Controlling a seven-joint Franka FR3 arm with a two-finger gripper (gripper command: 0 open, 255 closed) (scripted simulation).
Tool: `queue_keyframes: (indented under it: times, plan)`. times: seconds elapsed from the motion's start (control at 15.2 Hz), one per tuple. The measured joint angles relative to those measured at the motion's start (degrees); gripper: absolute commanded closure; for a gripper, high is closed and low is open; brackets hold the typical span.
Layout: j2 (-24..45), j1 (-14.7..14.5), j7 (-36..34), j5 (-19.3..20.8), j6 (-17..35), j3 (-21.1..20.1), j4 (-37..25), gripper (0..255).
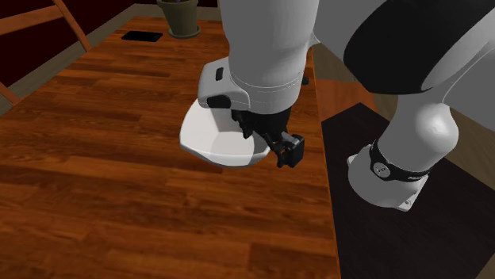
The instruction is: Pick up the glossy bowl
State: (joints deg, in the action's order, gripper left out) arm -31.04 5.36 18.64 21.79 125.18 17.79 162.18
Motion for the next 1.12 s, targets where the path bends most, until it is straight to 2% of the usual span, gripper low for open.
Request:
queue_keyframes:
  times: [0.07,0.73,1.12]
  plan:
    - [0.21,0.06,0.02,0.1,0.34,0.1,0.1,255]
    - [0.43,0.09,0.02,0.16,0.67,0.17,0.13,255]
    - [-2.84,-0.03,0.83,-0.73,-4.52,-0.56,-1.82,255]
